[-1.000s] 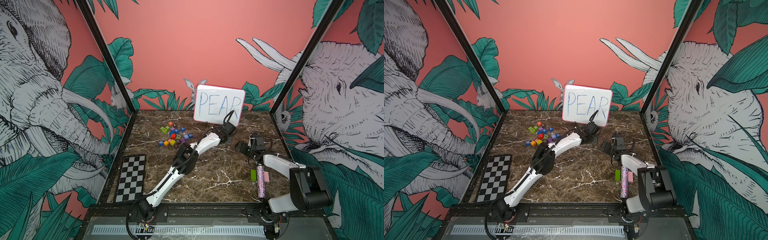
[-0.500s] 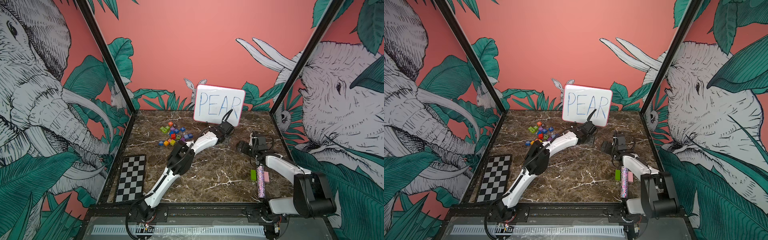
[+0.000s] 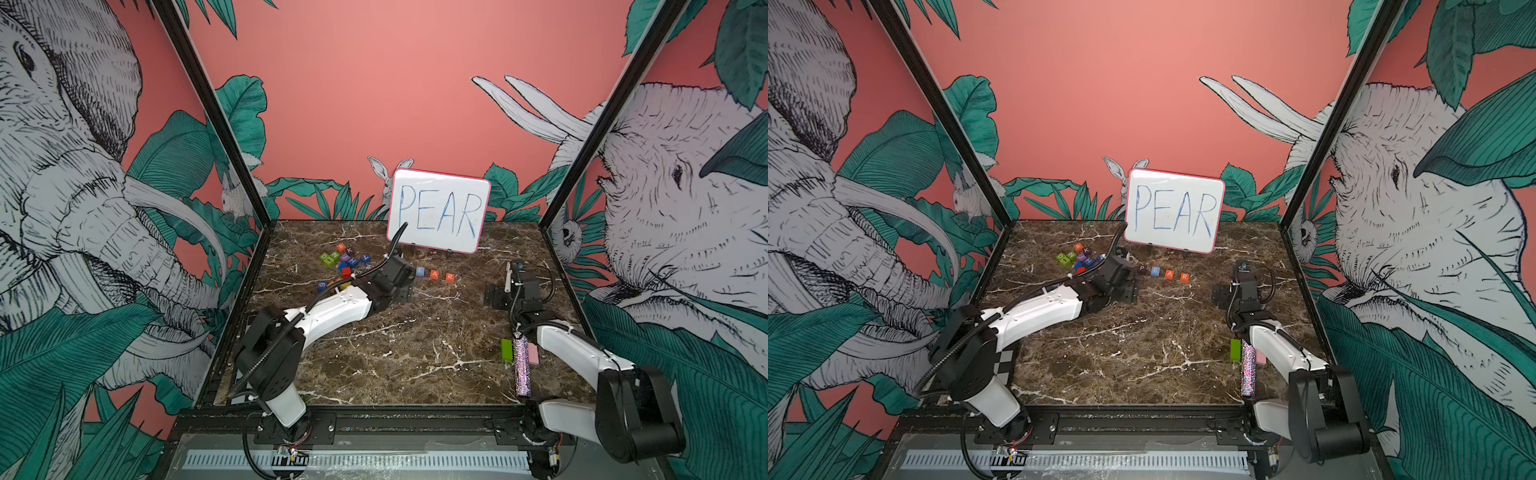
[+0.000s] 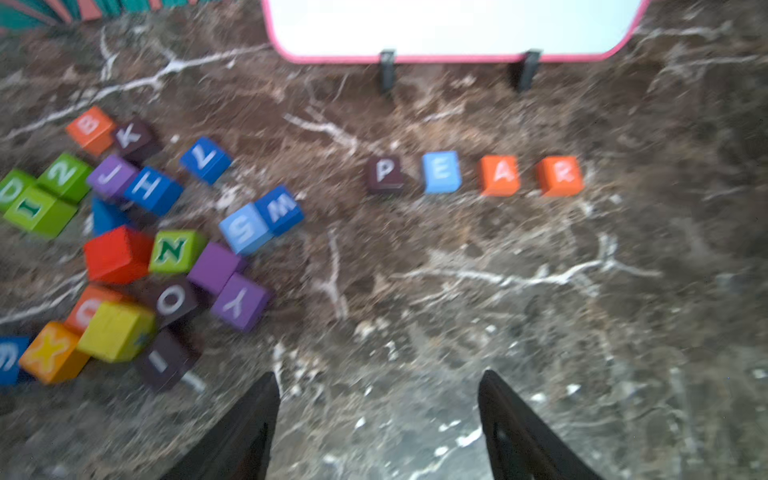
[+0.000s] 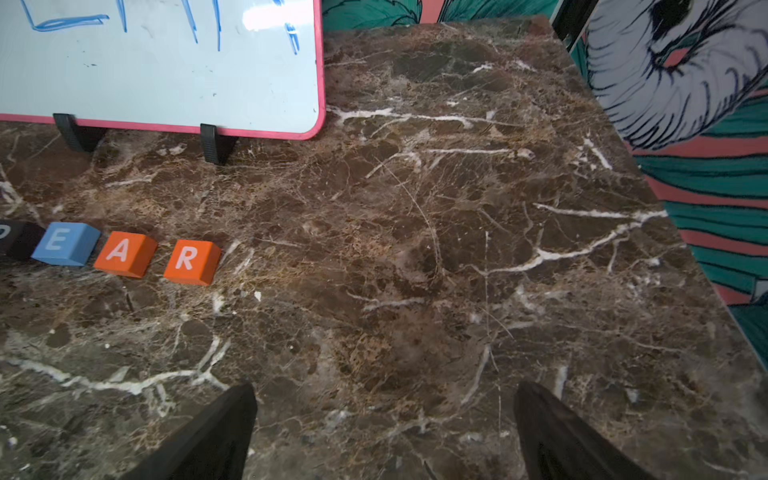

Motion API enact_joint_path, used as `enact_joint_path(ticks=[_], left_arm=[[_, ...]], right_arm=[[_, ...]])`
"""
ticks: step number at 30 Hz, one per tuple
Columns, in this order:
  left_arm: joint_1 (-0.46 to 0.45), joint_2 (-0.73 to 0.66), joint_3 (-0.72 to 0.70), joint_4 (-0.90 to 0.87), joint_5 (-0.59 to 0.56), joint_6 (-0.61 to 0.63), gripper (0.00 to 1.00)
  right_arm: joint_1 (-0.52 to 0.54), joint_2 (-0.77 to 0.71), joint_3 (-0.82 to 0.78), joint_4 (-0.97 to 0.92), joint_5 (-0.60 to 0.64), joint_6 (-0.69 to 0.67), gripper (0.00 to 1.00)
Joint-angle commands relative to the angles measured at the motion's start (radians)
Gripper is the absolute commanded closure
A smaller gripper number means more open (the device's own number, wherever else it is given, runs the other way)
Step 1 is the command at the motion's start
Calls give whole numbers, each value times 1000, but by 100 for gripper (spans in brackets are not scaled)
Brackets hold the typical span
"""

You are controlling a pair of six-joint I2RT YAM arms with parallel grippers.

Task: Spell the uppercase word “pear” with letter blocks
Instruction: Reset both arms

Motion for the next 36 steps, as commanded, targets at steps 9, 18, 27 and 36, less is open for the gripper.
enact_joint_path(ticks=[9,18,27,36], left_arm=[[58,-300,-278,94,-88,49,17],[93,-367,-325,151,-269,247,11],[387,-394,-382,195,-194,362,7],[475,-296,-471,443,-71,536,1]], right_arm=[[-2,84,-240,695,128,-279,1],[-67,312,-276,949,93,-207,1],[-121,292,-204,779,-26,-178,1],[-122,295,-195,760,-37,-177,1]])
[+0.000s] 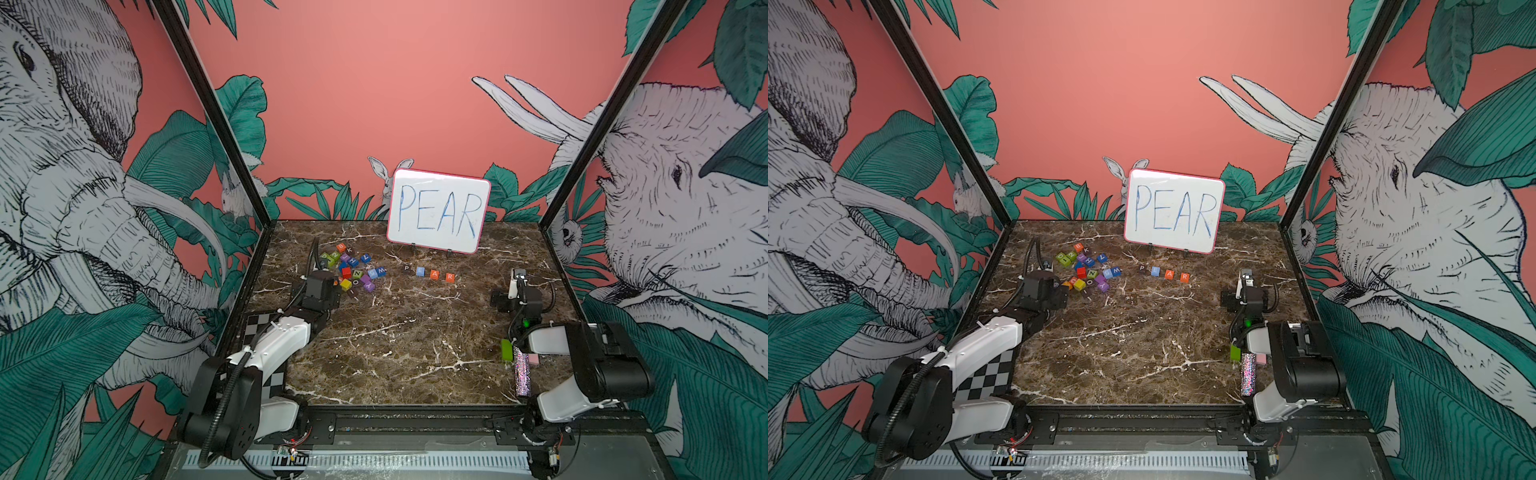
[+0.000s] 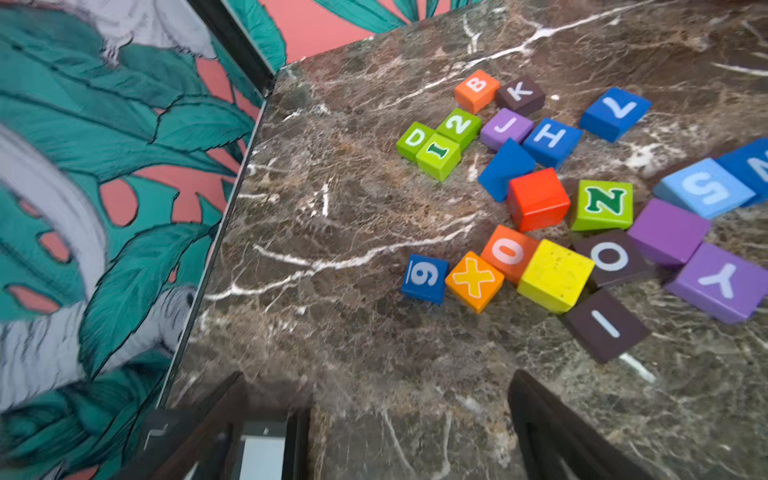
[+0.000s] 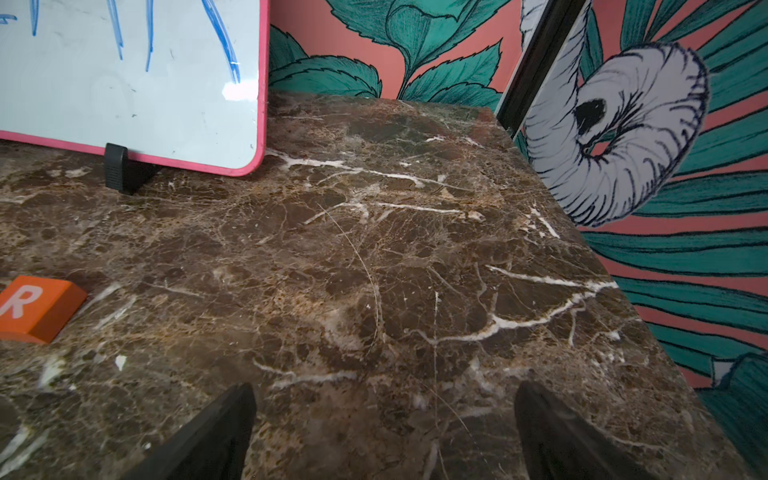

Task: Spell the uppercase word “pear” with letter blocks
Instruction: Reset both arms

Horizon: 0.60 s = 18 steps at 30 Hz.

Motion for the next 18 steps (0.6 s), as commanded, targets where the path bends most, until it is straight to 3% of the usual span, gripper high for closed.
enact_joint_path(ticks=[1,6,9,12,15,17,18], left_arm=[[24,27,-61,157,86,82,2],[97,49,-244,600,280,123,1],[99,88,-189,535,306,160,3],[109,108,-220,644,284,196,1],[162,221,-313,949,311,166,1],[182,295,-318,1030,340,150,1],[188,287,-292,962,343,145,1]], right_arm=[[-5,-7,9,24,-12,7,1],[-4,-9,7,26,-14,7,1],[-5,-7,8,26,-14,7,1],[-5,-7,8,24,-13,7,1],[-5,-7,9,23,-14,7,1],[-5,-6,11,20,-16,8,1],[-6,-6,12,19,-16,7,1]])
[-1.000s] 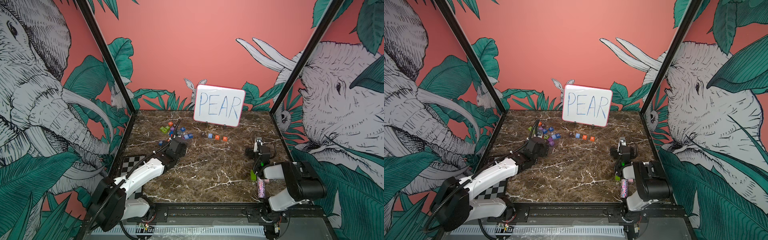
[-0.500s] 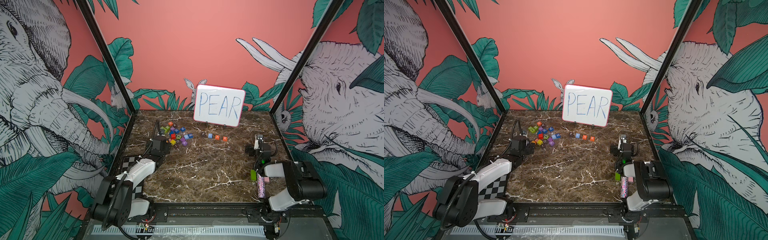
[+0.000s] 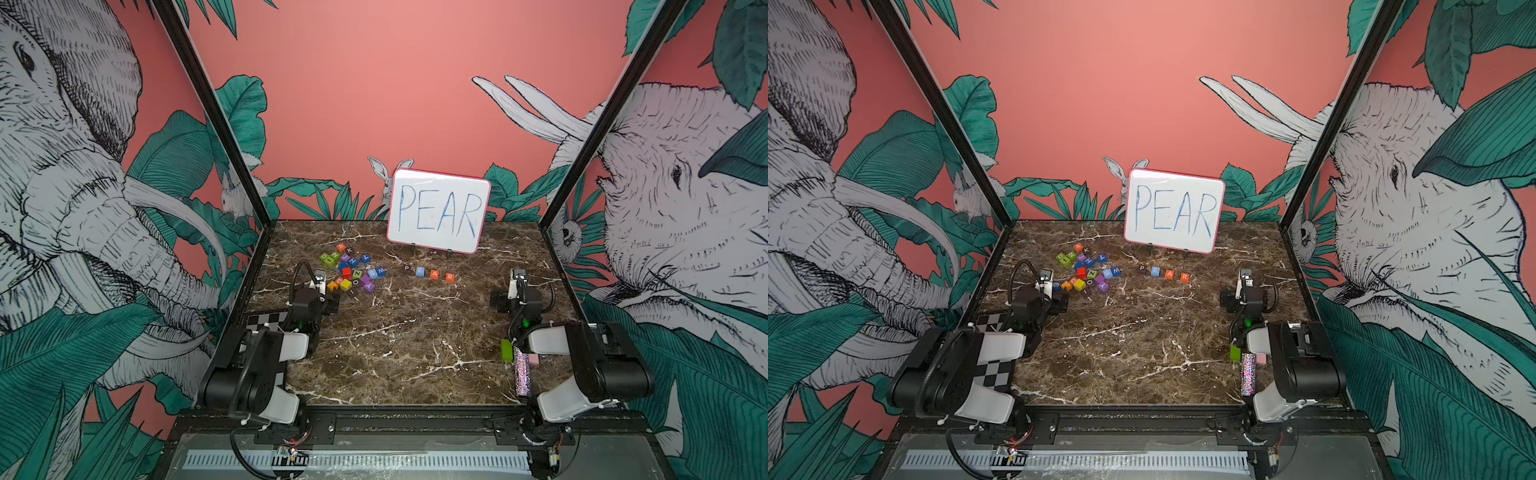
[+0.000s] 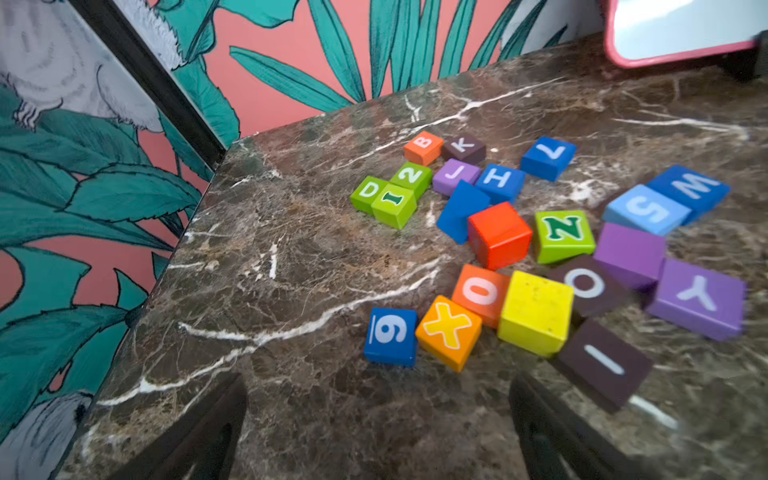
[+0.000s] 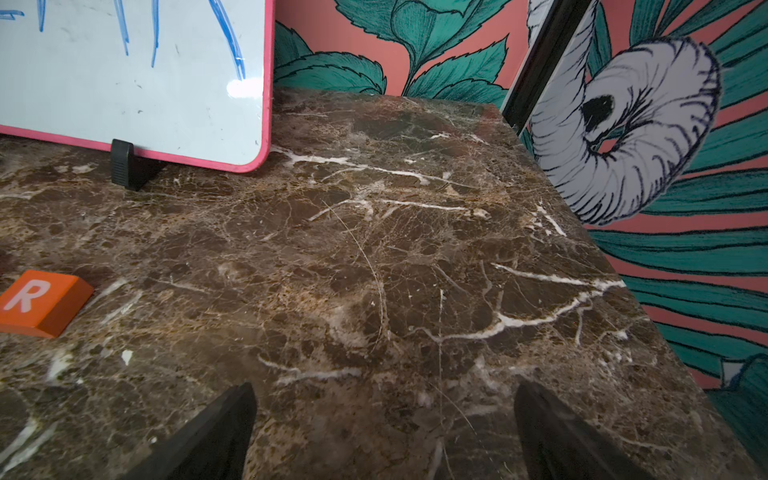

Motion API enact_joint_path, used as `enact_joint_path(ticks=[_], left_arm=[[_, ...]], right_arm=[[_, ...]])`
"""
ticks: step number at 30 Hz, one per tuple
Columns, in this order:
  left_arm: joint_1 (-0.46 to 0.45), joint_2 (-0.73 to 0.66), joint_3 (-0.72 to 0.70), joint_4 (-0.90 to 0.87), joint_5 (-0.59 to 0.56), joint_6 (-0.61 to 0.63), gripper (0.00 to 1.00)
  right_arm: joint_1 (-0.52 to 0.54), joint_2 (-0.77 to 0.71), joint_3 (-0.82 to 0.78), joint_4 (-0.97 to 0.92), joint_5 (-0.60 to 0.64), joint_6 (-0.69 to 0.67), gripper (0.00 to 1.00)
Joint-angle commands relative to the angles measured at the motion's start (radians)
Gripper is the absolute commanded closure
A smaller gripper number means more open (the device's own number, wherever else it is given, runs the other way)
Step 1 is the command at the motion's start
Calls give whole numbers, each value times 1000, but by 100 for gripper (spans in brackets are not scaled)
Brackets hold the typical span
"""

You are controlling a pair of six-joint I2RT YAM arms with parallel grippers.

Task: Spell the uppercase word “pear” with letter blocks
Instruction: Reset both arms

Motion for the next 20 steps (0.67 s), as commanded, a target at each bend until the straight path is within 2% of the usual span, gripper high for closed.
enact_joint_path(ticks=[1,2,4,5,12,20], left_arm=[[34,8,30,32,57,-16,1],[59,11,65,-28,98,-35,1],[96,32,78,-12,130,-65,1],[97,16,85,-63,131,-70,1],[96,25,85,-43,125,-70,1],[97,15,79,-44,128,-68,0]], right_arm=[[-6,-5,13,22,-10,7,1],[-8,-5,13,20,-11,7,1],[-9,-6,19,11,-16,9,1],[-10,-6,21,8,-15,9,1],[-37,0,40,-22,-134,5,1],[-40,-4,30,-6,-137,6,1]])
